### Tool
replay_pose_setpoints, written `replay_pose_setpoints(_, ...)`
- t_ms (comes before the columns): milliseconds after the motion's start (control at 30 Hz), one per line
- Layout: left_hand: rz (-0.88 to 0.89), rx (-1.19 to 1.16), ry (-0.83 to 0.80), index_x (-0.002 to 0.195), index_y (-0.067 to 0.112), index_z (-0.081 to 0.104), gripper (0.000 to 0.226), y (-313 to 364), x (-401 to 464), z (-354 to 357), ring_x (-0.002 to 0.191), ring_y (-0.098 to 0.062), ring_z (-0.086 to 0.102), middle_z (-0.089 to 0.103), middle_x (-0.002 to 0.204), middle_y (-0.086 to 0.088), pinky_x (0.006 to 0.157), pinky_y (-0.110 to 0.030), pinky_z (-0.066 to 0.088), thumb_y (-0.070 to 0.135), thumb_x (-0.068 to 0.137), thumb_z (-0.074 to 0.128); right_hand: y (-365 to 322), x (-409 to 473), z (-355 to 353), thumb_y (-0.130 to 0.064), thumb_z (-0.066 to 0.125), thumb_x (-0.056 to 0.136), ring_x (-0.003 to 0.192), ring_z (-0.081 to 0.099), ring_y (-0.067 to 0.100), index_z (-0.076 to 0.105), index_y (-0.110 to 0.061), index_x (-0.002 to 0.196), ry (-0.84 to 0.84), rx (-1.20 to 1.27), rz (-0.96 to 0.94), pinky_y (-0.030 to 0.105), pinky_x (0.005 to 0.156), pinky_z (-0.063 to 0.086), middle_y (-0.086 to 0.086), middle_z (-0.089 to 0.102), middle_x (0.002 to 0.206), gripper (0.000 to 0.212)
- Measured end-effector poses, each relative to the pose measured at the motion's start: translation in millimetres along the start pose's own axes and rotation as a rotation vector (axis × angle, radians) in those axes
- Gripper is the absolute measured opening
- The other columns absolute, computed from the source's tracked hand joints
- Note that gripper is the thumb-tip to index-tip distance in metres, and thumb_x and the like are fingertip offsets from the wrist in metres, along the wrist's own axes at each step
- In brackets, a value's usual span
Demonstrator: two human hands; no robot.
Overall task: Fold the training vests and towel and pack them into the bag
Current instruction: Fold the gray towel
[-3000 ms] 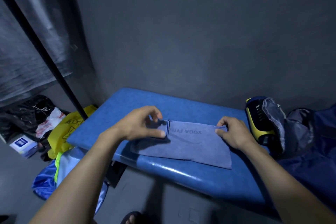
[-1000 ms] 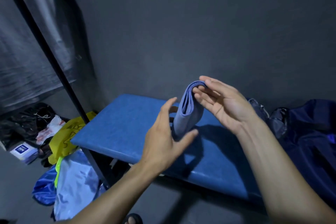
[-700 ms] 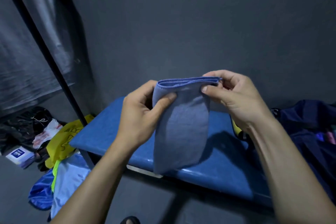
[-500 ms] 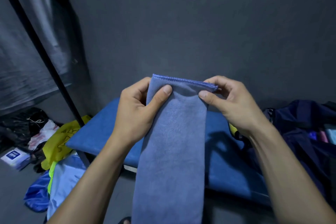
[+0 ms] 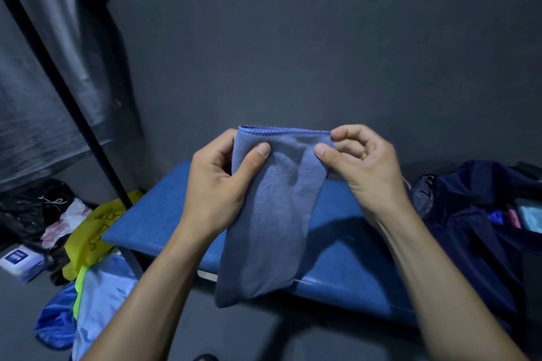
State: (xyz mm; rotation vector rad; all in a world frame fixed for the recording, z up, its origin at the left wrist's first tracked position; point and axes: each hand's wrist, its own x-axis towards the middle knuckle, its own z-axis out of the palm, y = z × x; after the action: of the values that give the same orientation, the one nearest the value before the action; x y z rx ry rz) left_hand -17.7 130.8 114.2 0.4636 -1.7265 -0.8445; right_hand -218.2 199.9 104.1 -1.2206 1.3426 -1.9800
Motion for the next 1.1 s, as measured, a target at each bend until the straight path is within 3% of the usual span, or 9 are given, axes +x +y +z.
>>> replay_pose_setpoints(200,-0.012,0.028,-0.021,0.1,0.012,0.071,0.012,-4.1,0.6,-5.9,0.08,-0.006,0.063,0.07,0.088,0.003,0.07,-0.023,0.051,0.022,0.096,0.066,-2.3,1.0,3.6,-0.003,0.078,0.086,0.068,0.056,0.007,0.062,-0.018,0.083,-0.005,0.054,0.012,0.028,0.066,0.053,-0.007,0.062,0.071,0.022)
replay_pose_setpoints(367,-0.009,0.05,-0.179,0.128,0.032,0.059,0.039,-7.9,4.2,-19.8,0.087,-0.009,0.064,0.064,0.101,0.008,0.069,-0.023,0.053,0.019,0.092,0.072,-5.8,2.1,1.8,-0.002,0.071,0.091,0.065,0.047,0.013,0.055,-0.019,0.08,-0.055,0.122,0.072,0.024,0.059,0.044,0.007,0.055,0.072,0.026)
replay_pose_setpoints(533,-0.014,0.09,-0.188,0.097,0.02,0.067,0.011,-10.3,5.8,-24.6,0.081,-0.008,0.068,0.069,0.092,0.011,0.069,-0.023,0.054,0.021,0.089,0.075,-7.0,3.8,1.1,-0.005,0.066,0.095,0.065,0.043,0.014,0.052,-0.021,0.084,-0.136,0.141,0.096,0.03,0.062,0.039,0.008,0.049,0.071,0.024)
replay_pose_setpoints(600,-0.035,0.096,-0.171,0.09,0.02,0.066,0.013,-11.0,6.8,-25.9,0.075,-0.01,0.068,0.069,0.084,0.01,0.064,-0.03,0.057,0.027,0.088,0.077,-7.2,3.5,1.9,-0.004,0.062,0.097,0.063,0.042,0.013,0.05,-0.021,0.085,-0.13,0.154,0.102,0.028,0.061,0.039,0.005,0.049,0.069,0.024)
replay_pose_setpoints(733,-0.054,0.122,-0.187,0.082,0.015,0.064,0.032,-10.2,12.1,-37.2,0.065,-0.029,0.066,0.069,0.075,-0.005,0.061,-0.045,0.054,0.042,0.086,0.079,-5.0,1.1,4.3,-0.006,0.066,0.097,0.064,0.043,0.016,0.053,-0.021,0.089,-0.101,0.129,0.024,0.029,0.059,0.039,0.011,0.054,0.072,0.021)
replay_pose_setpoints(800,-0.065,0.123,-0.232,0.077,0.012,0.06,0.038,-6.0,15.0,-42.2,0.061,-0.019,0.061,0.067,0.069,-0.006,0.057,-0.041,0.049,0.045,0.084,0.077,-5.7,-0.9,7.3,-0.004,0.067,0.096,0.061,0.046,0.013,0.054,-0.019,0.097,-0.065,0.116,-0.042,0.027,0.057,0.041,0.006,0.063,0.071,0.02)
replay_pose_setpoints(900,-0.083,0.07,-0.278,0.075,0.005,0.054,0.04,3.6,19.4,-44.3,0.063,-0.009,0.055,0.061,0.066,0.001,0.055,-0.026,0.043,0.031,0.091,0.078,-13.6,-2.4,11.2,-0.003,0.068,0.095,0.06,0.053,0.008,0.056,-0.016,0.11,-0.036,0.085,-0.116,0.021,0.057,0.045,0.002,0.07,0.078,0.024)
replay_pose_setpoints(967,-0.12,0.007,-0.305,0.077,0.0,0.049,0.035,5.9,24.3,-45.2,0.063,-0.01,0.056,0.06,0.067,0.001,0.055,-0.021,0.044,0.021,0.088,0.076,-20.3,1.8,10.4,-0.004,0.069,0.095,0.059,0.052,0.009,0.057,-0.016,0.112,-0.063,0.054,-0.108,0.022,0.055,0.043,0.0,0.069,0.075,0.025)
replay_pose_setpoints(1100,-0.185,-0.07,-0.306,0.087,0.008,0.052,0.031,-4.8,35.5,-44.7,0.058,-0.019,0.05,0.059,0.067,0.0,0.045,-0.026,0.043,0.019,0.086,0.081,-27.5,20.5,2.2,-0.003,0.072,0.092,0.055,0.048,0.009,0.061,-0.014,0.113,-0.155,-0.09,-0.049,0.018,0.056,0.041,-0.002,0.066,0.066,0.027)
